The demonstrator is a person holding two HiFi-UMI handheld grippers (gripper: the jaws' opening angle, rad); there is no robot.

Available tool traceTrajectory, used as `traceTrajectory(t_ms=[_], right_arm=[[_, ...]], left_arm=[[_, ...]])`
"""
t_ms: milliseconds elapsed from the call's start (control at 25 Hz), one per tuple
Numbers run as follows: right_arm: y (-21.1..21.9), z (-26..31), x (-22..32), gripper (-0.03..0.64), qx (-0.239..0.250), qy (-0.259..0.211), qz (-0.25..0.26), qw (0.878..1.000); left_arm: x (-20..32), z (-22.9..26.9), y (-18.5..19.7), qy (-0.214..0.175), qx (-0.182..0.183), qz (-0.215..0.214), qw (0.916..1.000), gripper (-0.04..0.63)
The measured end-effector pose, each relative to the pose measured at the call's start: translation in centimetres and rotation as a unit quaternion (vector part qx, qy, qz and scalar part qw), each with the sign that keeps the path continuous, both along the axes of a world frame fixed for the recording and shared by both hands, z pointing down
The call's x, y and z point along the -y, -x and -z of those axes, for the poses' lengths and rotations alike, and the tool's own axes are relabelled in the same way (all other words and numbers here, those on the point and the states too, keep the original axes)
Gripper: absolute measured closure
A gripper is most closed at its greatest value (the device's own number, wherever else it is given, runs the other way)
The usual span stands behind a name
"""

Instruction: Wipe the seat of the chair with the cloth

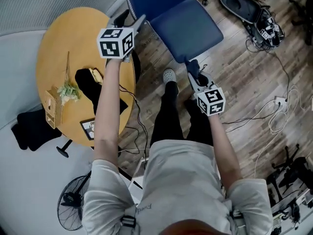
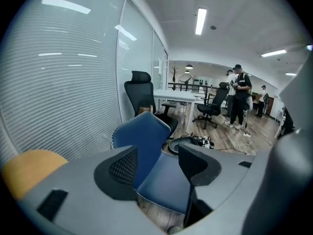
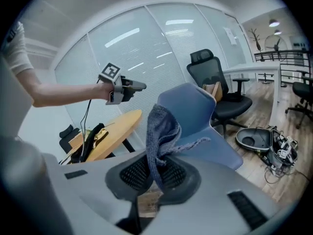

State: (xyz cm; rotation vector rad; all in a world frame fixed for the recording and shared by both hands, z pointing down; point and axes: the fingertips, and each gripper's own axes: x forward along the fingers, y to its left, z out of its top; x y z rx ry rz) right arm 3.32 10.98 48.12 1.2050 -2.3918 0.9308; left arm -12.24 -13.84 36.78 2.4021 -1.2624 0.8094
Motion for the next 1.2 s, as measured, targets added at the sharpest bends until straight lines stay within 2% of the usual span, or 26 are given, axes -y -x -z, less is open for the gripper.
traceTrajectory(t_ms=[120, 280, 480, 640, 800, 1040, 1200], right_arm=[[-3.0, 3.3, -0.8, 0.566, 0.009, -0.003, -0.028, 1.000], [-6.6, 7.2, -2.2, 0.566, 0.039, -0.006, -0.054, 0.998], [-9.5, 9.7, -3.5, 0.565, 0.037, -0.002, -0.081, 0.996], [-10.4, 11.6, -3.9, 0.565, 0.043, -0.004, -0.104, 0.994], [-11.1, 12.6, -4.3, 0.565, 0.048, -0.009, -0.129, 0.990], [-12.0, 12.2, -4.4, 0.565, 0.033, -0.008, -0.146, 0.989], [-12.6, 13.4, -4.1, 0.565, 0.019, -0.026, -0.148, 0.988]], left_arm=[[-4.4, 3.4, -1.8, -0.012, -0.045, 0.017, 0.9988, 0.321], [-9.6, 8.8, -3.6, -0.033, -0.126, 0.040, 0.9907, 0.321], [-15.3, 12.2, -4.7, -0.050, -0.176, 0.053, 0.9817, 0.321], [-19.2, 10.8, -5.9, -0.027, -0.190, 0.064, 0.9793, 0.321], [-23.4, 9.3, -6.7, 0.006, -0.219, 0.084, 0.9720, 0.321], [-26.0, 7.9, -6.4, 0.005, -0.174, 0.094, 0.9803, 0.321], [-27.0, 7.3, -6.8, 0.018, -0.178, 0.113, 0.9774, 0.321]])
